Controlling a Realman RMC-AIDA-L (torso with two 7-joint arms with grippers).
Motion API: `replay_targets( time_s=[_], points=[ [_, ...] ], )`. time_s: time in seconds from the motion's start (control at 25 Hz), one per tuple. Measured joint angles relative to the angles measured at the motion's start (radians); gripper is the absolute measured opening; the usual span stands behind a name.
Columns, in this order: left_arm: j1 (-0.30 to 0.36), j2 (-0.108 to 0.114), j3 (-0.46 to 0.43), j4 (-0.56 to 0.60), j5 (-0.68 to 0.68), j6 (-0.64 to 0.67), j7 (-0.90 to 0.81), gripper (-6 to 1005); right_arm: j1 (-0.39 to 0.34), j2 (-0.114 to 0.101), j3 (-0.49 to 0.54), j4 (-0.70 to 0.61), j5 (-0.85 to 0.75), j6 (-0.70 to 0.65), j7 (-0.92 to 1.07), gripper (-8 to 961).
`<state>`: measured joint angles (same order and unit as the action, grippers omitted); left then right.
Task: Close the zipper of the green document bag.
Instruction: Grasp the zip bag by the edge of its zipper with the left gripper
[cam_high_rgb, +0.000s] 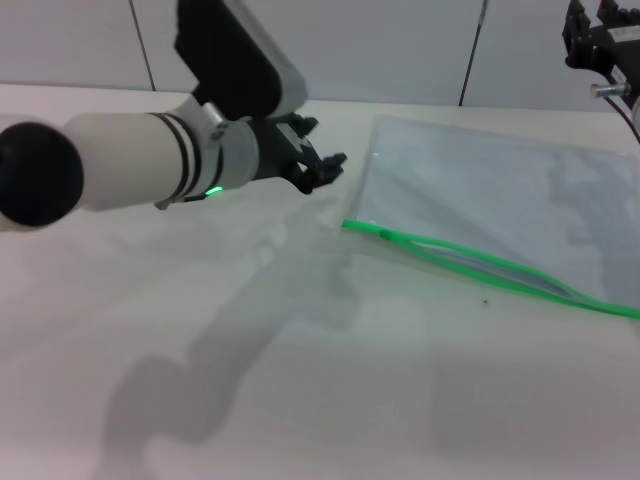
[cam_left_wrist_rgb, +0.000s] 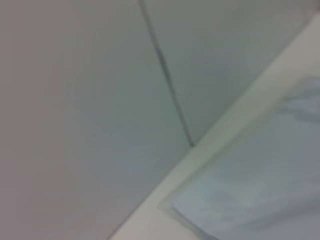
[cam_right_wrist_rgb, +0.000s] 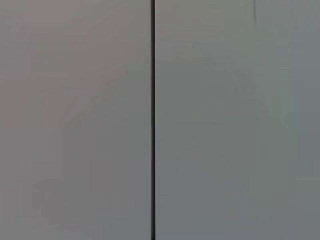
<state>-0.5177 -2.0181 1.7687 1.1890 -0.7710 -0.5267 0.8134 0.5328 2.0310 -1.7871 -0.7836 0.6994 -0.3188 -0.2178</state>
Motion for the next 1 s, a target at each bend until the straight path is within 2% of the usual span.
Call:
replay_targets(
  time_s=[0.48, 1.0],
  points=[
    [-0.076, -0.007, 0.003, 0.015, 0.038, -0.22, 0.074, 555, 0.009, 0.0, 0.003, 0.014, 0.0, 0.006, 0.0, 335],
    [-0.096, -0.009, 0.054, 0.017, 0.124, -0.276, 0.076, 554, 0.011, 0.0, 0.003, 0.015, 0.0, 0.007, 0.0, 335]
  ],
)
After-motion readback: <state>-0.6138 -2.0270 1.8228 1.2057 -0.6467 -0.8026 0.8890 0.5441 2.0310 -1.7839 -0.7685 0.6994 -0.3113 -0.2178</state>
